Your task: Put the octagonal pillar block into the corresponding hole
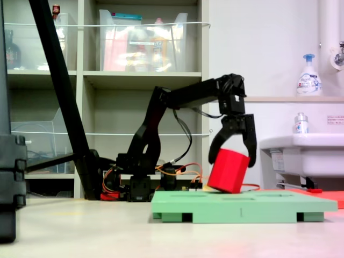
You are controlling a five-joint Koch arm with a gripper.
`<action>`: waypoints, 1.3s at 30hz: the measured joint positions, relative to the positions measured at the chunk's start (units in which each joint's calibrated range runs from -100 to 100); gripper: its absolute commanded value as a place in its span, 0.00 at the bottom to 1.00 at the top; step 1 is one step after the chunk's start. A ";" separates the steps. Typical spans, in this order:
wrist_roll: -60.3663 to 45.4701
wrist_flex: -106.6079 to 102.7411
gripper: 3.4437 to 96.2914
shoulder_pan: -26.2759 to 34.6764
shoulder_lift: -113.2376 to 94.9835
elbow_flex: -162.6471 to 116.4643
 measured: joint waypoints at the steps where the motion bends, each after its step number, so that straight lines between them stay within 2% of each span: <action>1: -0.10 0.00 0.38 0.00 -0.68 -0.59; 15: -2.10 0.00 0.38 0.05 1.50 -1.18; 39: 2.10 0.00 0.38 0.83 6.16 1.67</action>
